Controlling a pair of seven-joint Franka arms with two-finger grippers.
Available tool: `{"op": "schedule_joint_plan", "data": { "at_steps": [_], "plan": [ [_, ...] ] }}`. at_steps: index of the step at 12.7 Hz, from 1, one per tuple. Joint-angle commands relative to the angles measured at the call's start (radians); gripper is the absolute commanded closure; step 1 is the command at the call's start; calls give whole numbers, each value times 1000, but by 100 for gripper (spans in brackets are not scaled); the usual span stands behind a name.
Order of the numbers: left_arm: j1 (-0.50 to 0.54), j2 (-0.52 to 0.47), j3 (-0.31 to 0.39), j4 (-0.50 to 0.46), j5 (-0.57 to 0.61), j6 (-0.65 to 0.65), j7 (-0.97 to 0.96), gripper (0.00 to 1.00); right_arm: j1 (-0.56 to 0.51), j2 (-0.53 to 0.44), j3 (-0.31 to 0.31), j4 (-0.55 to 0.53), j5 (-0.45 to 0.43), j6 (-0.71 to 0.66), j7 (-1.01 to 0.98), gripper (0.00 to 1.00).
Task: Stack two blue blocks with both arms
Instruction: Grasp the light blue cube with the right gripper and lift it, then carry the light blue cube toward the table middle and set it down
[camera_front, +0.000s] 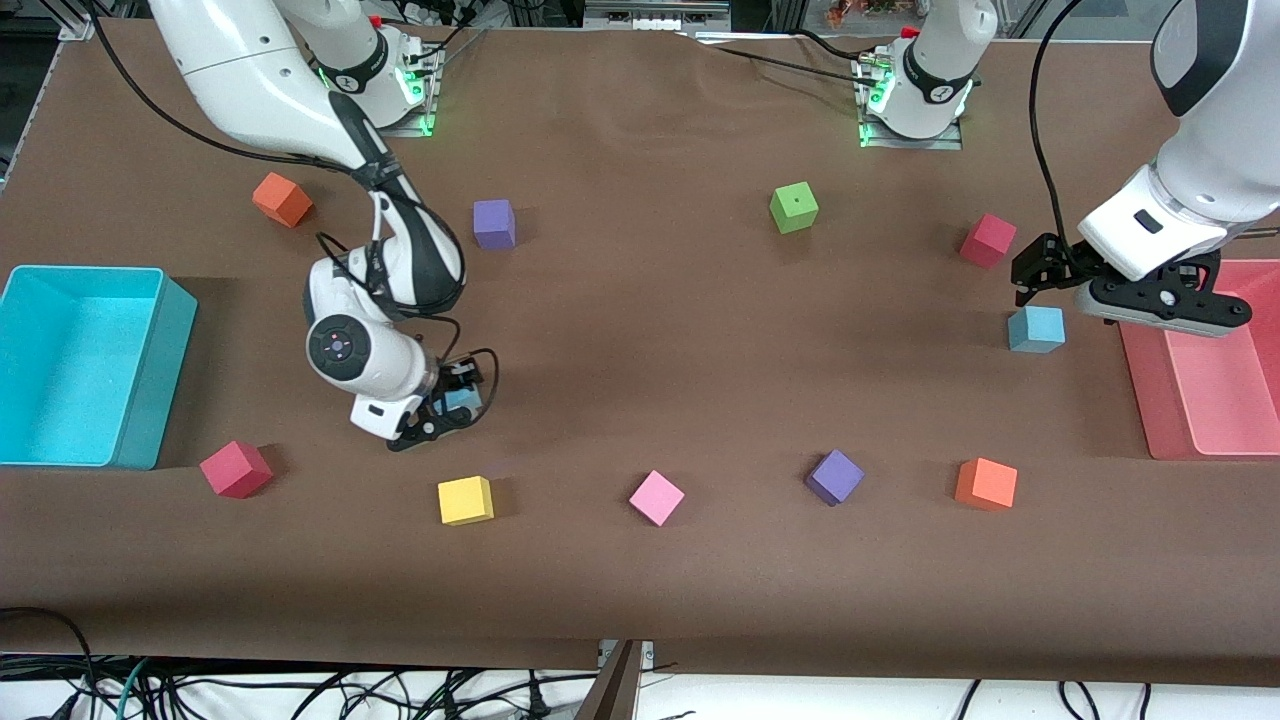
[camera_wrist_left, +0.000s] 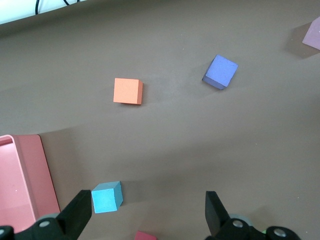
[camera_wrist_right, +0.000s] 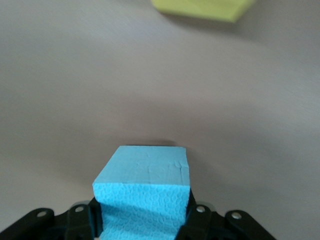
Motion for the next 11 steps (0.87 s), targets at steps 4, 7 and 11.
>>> {"op": "schedule_joint_plan", "data": {
  "at_steps": [4,7,11],
  "plan": [
    [-5,-8,-1,-2,25,9,-7,0,193,66,12,172,6,-14,408,68],
    [-5,-8,-1,1,25,9,-7,0,314,132,9,268,-1,-14,662,68],
    [-5,-8,-1,1,25,7,-7,0,402,198,9,370,-1,-11,821,68]
  ]
}}
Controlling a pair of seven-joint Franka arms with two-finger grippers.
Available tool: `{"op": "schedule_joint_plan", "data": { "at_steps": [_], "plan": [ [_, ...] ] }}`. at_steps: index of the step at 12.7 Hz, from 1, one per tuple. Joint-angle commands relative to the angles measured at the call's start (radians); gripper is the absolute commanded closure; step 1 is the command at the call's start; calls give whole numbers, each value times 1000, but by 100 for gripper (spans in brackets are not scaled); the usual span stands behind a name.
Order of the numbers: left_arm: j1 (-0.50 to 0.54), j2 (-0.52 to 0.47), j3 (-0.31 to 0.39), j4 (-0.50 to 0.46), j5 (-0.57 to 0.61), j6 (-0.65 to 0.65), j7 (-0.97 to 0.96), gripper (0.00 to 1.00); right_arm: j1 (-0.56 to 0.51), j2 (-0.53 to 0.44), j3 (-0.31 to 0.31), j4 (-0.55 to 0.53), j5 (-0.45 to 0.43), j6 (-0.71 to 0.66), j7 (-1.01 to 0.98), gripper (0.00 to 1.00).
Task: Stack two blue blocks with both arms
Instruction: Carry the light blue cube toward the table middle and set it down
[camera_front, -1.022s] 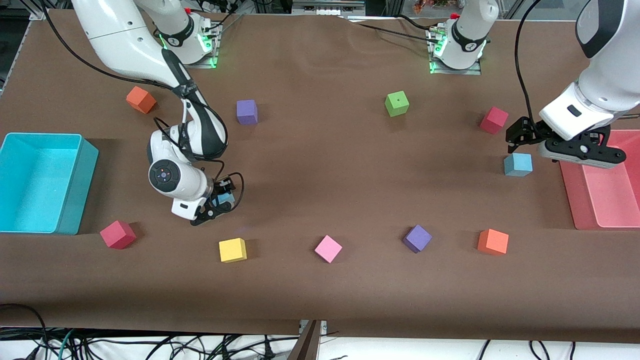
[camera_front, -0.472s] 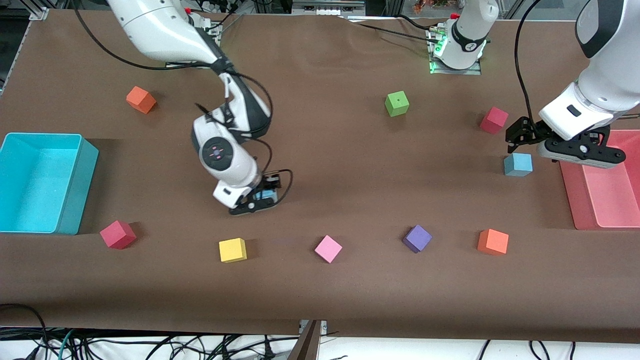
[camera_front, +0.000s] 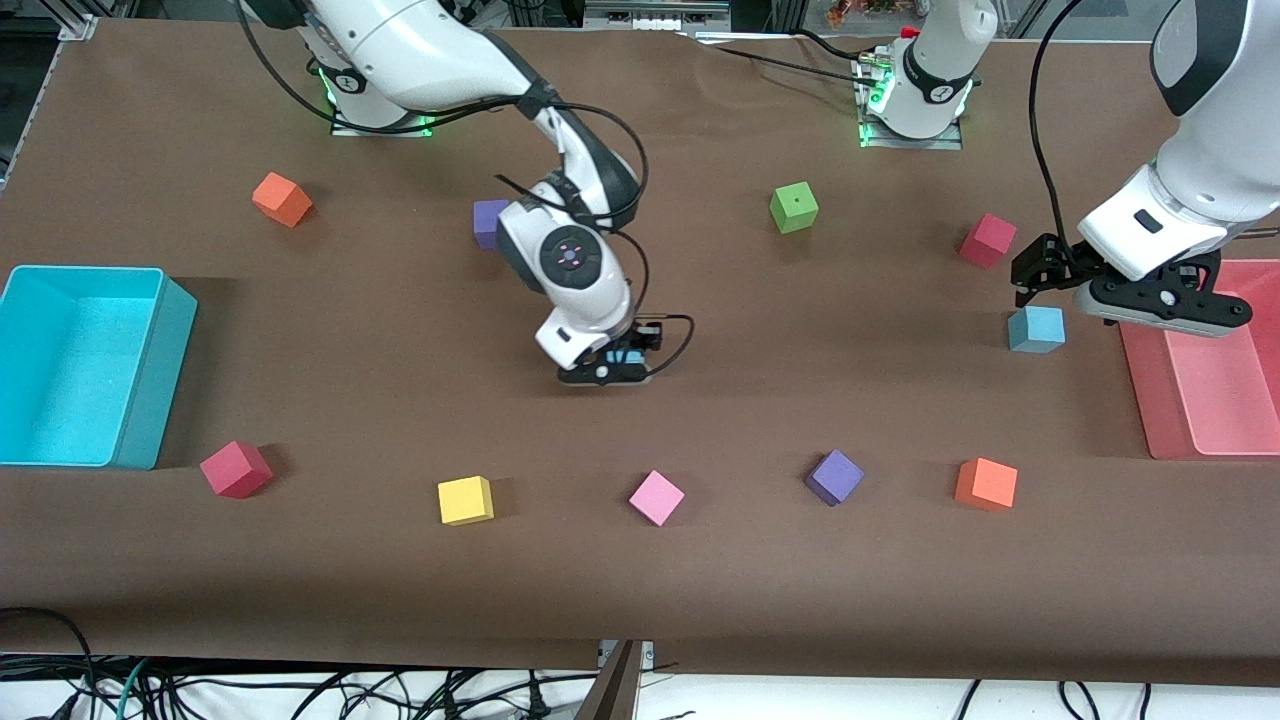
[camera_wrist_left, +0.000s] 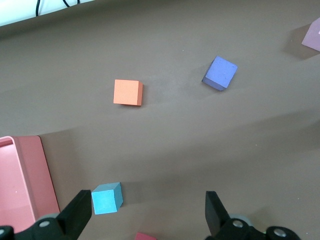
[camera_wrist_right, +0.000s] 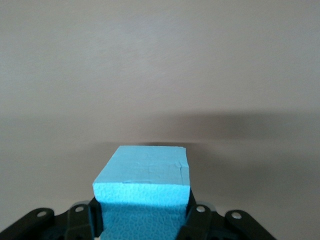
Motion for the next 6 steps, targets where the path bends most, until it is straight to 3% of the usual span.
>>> {"op": "schedule_joint_plan", "data": {
  "at_steps": [1,6],
  "plan": [
    [-3,-6,0,1,25,2,-7,0,43,58,-7,93,-1,-8,88,68],
    [1,-8,0,-4,23,-2,-8,0,123,90,-7,100,1,7,162,68]
  ]
}}
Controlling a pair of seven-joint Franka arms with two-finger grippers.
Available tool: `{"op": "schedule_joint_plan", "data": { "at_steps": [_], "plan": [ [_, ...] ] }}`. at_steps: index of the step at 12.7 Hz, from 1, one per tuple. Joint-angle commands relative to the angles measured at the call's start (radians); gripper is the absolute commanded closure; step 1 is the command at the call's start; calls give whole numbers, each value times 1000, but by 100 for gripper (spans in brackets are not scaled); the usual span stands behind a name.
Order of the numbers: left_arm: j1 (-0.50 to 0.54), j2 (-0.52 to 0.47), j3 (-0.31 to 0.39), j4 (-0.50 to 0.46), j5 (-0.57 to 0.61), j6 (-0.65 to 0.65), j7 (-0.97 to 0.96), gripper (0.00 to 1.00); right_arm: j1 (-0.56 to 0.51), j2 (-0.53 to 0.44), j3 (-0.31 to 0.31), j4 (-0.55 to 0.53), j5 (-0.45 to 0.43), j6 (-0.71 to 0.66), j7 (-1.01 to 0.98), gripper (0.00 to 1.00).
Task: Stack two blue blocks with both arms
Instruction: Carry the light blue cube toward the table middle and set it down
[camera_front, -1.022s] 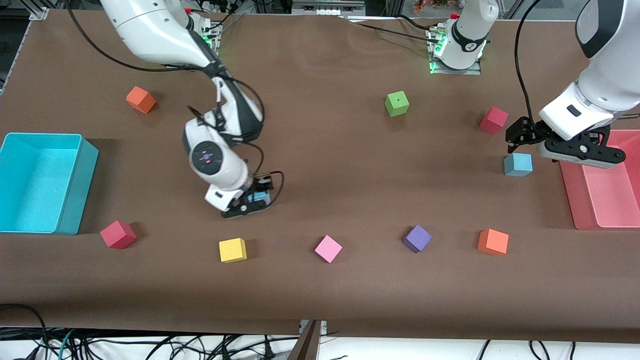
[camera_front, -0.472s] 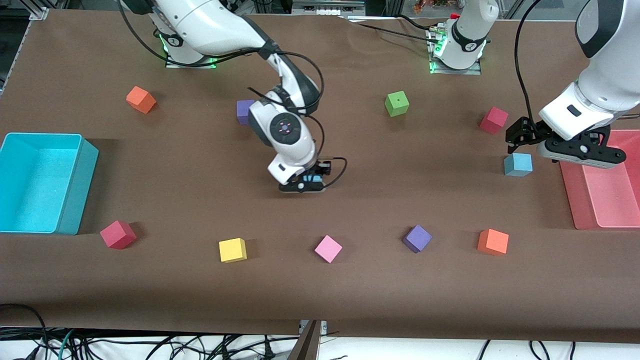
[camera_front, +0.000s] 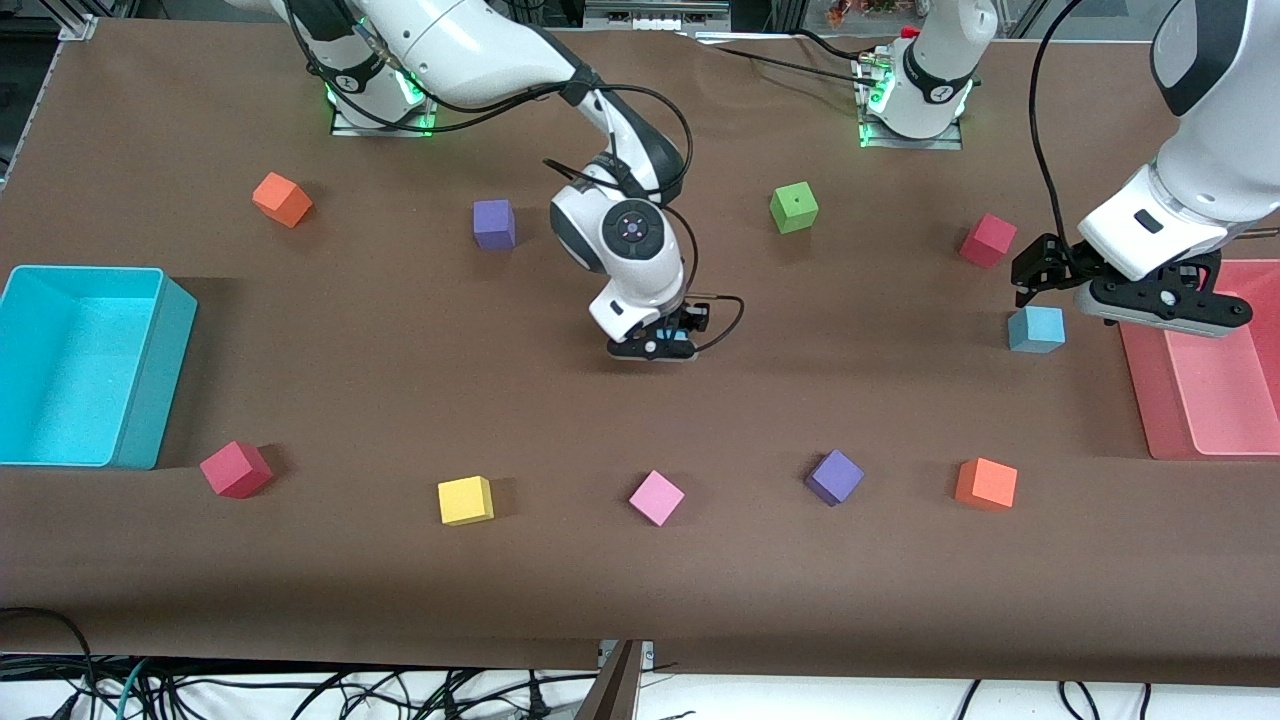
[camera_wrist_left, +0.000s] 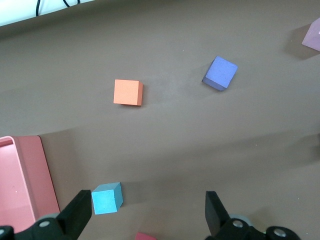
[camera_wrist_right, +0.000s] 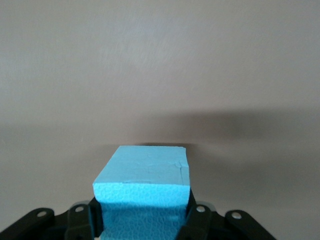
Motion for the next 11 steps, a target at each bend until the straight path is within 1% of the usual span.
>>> {"op": "schedule_joint_plan", "data": {
  "at_steps": [1,3,4,5,7,8,9,10,11],
  "plan": [
    [1,-6,-1,-4,23,-2,-8,0,40,42,-7,38,1,23,62,68],
    [3,-6,1,-4,23,-1,-8,0,59,60,-8,38,-1,44,79,67],
    [7,-6,1,-8,23,-1,-7,0,59,62,-8,38,-2,46,76,45],
    [7,-3,1,-10,23,1,-7,0,59,59,-11,38,-11,43,68,0],
    [9,11,7,-4,20,1,-8,0,59,46,-16,38,-60,34,54,0],
    [36,21,9,1,10,-4,-7,0,53,37,-17,40,-65,14,39,0],
    [36,21,3,2,8,-8,-10,0,48,25,-20,52,-65,-41,-19,0],
    [38,23,2,5,8,-8,-13,0,33,5,-22,81,-61,-119,-116,0],
    [38,23,4,7,9,-8,-13,0,-2,-19,-14,96,-59,-182,-225,0]
  ]
}}
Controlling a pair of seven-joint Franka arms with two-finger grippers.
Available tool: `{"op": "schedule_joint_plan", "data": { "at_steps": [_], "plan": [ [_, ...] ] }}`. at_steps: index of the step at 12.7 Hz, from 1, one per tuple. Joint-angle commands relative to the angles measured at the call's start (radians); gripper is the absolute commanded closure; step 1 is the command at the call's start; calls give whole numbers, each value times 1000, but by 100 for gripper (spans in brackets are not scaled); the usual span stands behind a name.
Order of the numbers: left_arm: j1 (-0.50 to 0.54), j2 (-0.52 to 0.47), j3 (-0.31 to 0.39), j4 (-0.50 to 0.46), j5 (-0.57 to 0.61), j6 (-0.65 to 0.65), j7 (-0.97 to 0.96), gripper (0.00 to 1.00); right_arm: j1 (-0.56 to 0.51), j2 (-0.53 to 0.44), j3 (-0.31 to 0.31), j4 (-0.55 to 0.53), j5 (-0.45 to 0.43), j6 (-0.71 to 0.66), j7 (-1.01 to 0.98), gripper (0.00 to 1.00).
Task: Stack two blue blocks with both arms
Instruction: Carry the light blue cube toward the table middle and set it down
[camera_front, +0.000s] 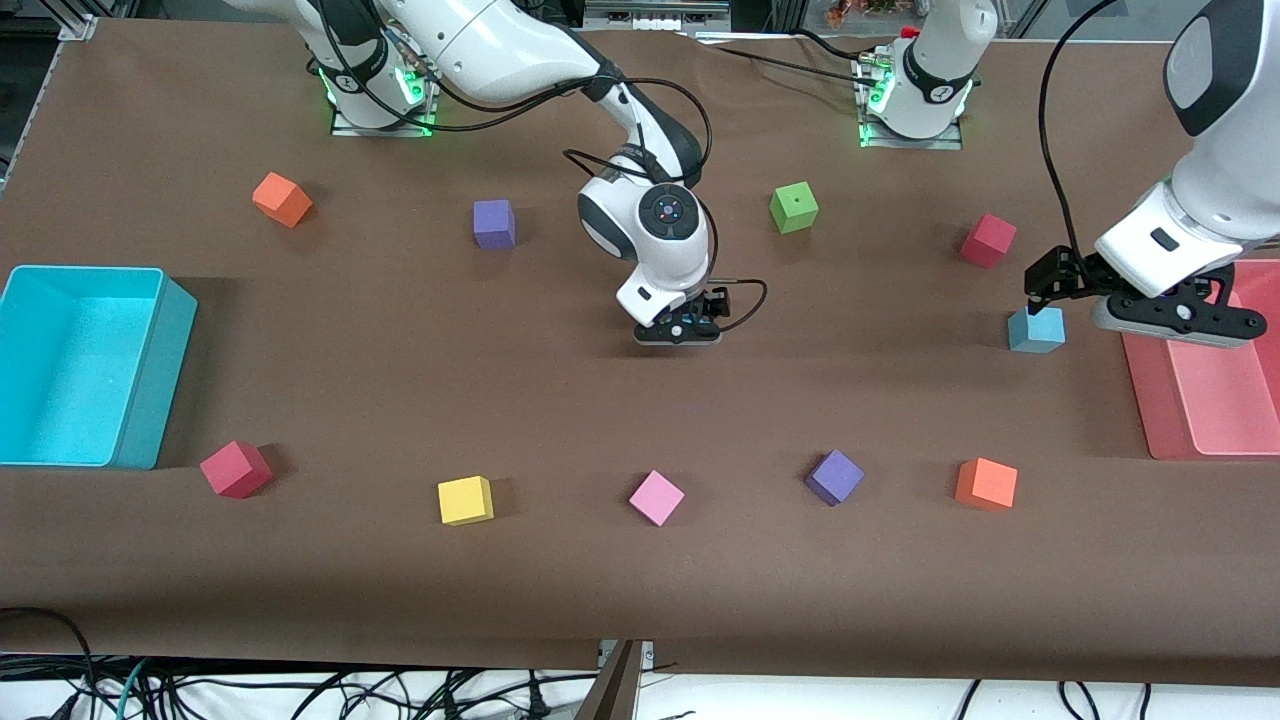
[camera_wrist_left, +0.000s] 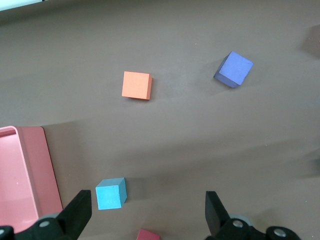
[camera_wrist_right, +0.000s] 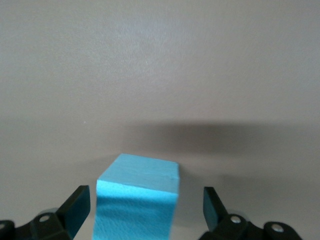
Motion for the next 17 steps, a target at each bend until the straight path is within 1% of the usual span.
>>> {"op": "schedule_joint_plan", "data": {
  "at_steps": [1,2,3,5,7,8,9,10,11,13,14,16,17],
  "plan": [
    [8,-3,-6,13,11,-20,-15,0,-77,-71,12,33,3,-138,-263,0],
    [11,-3,-6,19,11,-54,-15,0,-106,-105,12,24,9,-155,-369,0],
    [11,3,-6,25,12,-57,-16,0,-137,-120,12,22,12,-184,-468,0],
    [11,6,-4,20,14,-63,-10,0,-200,-143,12,16,18,-199,-697,0],
    [13,28,-3,10,14,-78,-6,0,-281,-172,14,-27,68,-198,-962,0],
    [22,40,0,8,9,-100,-4,0,-325,-180,14,-41,116,-199,-1123,0],
    [61,55,-1,2,2,-97,-3,0,-359,-185,14,-58,174,-201,-1241,0],
    [80,74,-1,0,-23,-91,14,0,-369,-185,12,-68,234,-199,-1315,0],
    [91,74,-1,-27,-26,-74,66,0,-390,-179,11,-72,280,-190,-1387,0],
    [162,48,-3,-131,-29,19,199,0,-415,-157,12,-84,367,-179,-1562,0],
    [184,31,-3,-189,-30,85,227,0,-419,-155,11,-125,432,-141,-1630,0],
    [229,5,-4,-289,-30,177,238,0,-420,-155,14,-244,573,24,-1783,0],
    [258,-15,-4,-356,-30,238,266,0,-420,-152,16,-287,683,89,-1881,0]
  ]
}}
